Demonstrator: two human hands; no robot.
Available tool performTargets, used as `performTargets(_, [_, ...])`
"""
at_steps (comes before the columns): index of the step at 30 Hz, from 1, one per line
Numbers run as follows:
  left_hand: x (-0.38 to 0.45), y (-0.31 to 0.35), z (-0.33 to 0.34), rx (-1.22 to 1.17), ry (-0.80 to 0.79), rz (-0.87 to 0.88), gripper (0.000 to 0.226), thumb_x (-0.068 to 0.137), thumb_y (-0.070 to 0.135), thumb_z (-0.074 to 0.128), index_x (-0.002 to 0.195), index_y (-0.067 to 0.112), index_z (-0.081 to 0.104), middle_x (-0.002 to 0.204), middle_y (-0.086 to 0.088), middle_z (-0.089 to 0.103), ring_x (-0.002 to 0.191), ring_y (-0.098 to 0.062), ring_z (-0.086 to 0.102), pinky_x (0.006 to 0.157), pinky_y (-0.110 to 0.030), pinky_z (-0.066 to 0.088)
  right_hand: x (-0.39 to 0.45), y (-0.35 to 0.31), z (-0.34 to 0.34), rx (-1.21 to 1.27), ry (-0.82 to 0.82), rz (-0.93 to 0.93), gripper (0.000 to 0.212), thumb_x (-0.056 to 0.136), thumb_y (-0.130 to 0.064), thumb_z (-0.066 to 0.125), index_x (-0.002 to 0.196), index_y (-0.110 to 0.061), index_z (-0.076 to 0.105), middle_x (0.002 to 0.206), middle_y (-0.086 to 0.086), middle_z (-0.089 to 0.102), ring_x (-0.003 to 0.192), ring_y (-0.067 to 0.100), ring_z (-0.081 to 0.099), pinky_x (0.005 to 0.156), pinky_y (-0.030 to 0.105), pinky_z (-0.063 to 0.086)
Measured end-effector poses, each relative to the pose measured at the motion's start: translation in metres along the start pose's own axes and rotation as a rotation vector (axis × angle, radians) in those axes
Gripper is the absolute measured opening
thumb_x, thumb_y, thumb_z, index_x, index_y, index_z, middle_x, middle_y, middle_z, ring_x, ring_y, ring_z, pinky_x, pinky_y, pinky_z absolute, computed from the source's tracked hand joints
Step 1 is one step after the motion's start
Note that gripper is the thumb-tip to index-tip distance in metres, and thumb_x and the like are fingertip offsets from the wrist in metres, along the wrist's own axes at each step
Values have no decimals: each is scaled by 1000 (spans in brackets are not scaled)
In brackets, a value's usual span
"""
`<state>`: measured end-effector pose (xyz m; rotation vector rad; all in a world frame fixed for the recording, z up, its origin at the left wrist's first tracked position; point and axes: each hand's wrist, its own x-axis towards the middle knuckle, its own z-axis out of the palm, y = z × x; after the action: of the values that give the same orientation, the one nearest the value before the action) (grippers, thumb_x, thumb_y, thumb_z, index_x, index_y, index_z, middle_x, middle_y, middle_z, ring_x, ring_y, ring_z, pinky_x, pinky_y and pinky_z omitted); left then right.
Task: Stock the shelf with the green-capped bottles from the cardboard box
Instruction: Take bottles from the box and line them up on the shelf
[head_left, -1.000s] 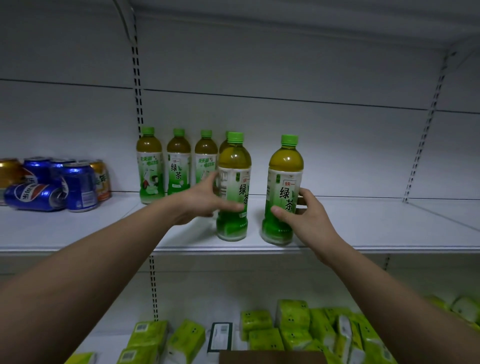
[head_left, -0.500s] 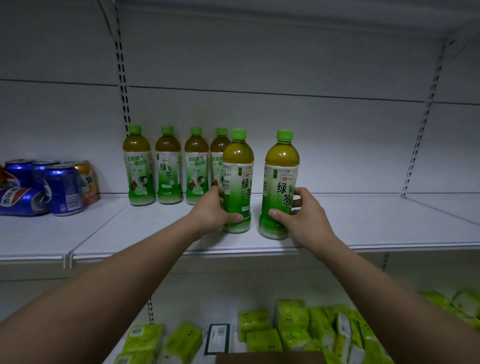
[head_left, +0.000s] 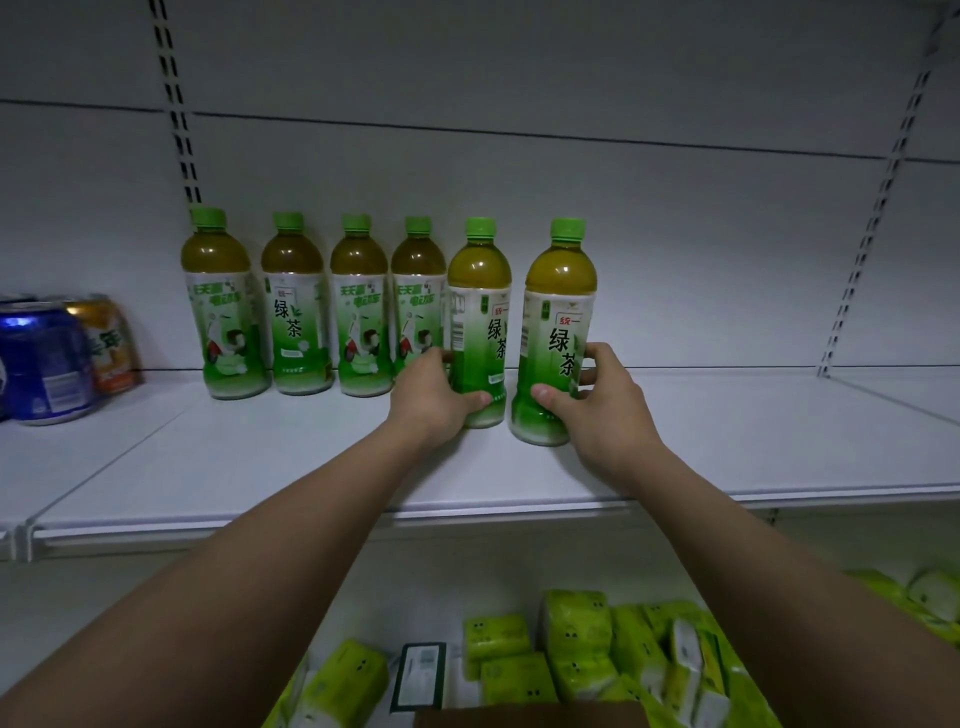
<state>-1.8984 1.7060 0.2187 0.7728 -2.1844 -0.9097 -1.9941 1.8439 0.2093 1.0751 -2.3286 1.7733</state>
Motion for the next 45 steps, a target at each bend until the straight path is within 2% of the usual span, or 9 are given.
performTargets(9, [29, -1, 18, 38, 59, -37, 52, 75, 20, 81, 119, 7, 57, 123, -8, 64, 114, -26, 61, 99, -38, 49, 26, 8, 12, -37, 11, 1, 49, 85, -24, 72, 127, -21, 46, 88, -18, 53, 97, 18, 63, 90, 42, 56])
performTargets(14, [48, -2, 23, 103, 54, -65, 48, 77, 23, 79, 119, 7, 63, 118, -9, 67, 111, -27, 62, 97, -35, 48, 48, 15, 23, -98, 31, -5, 51, 85, -29, 72, 126, -19, 45, 105, -6, 60, 103, 22, 63, 92, 45, 54])
performTargets(18, [59, -9, 29, 135, 118, -44, 44, 78, 23, 78, 116, 6, 65, 115, -10, 67, 110, -29, 60, 92, -34, 47, 68, 19, 32, -157, 42, -6, 50, 85, -30, 71, 126, -17, 44, 121, 3, 64, 107, 24, 62, 90, 39, 52])
performTargets(25, [65, -23, 39, 182, 214, 67, 46, 82, 21, 73, 122, 7, 53, 121, -12, 62, 112, -31, 59, 93, -38, 48, 90, 30, 42, -22, 45, 35, 52, 85, -25, 73, 130, -16, 48, 114, -1, 62, 95, 16, 60, 90, 35, 54])
performTargets(29, [65, -24, 37, 201, 210, 95, 48, 79, 22, 75, 120, 10, 52, 119, -11, 62, 110, -32, 59, 89, -38, 49, 92, 38, 40, 30, -17, 44, 54, 87, -18, 69, 135, -19, 44, 114, -5, 59, 106, 19, 63, 96, 43, 53])
performTargets(32, [65, -20, 35, 218, 240, 101, 53, 77, 18, 78, 120, 11, 48, 119, -11, 61, 111, -32, 57, 87, -40, 47, 92, 41, 42, 7, -44, 26, 63, 83, -9, 69, 137, -20, 40, 112, -7, 57, 106, 16, 62, 99, 39, 52])
performTargets(36, [65, -21, 34, 203, 267, 142, 58, 74, 14, 79, 121, 13, 44, 116, -10, 62, 108, -31, 59, 86, -41, 48, 93, 42, 42, -39, -23, -3, 64, 82, -12, 72, 137, -20, 40, 113, -9, 55, 102, 13, 60, 97, 35, 52])
performTargets(41, [67, -22, 34, 220, 239, 130, 40, 77, 17, 78, 107, 10, 52, 107, -10, 62, 99, -30, 59, 78, -39, 48, 93, 44, 43, -104, 15, -23, 62, 84, -19, 74, 136, -20, 41, 114, -5, 55, 104, 18, 61, 91, 34, 53])
performTargets(45, [71, -28, 37, 242, 215, 159, 20, 80, 13, 72, 95, 11, 59, 101, -8, 62, 88, -25, 57, 70, -31, 42, 95, 47, 43, -243, 99, -9, 64, 80, -30, 77, 132, -13, 43, 115, 4, 54, 104, 22, 57, 81, 30, 44])
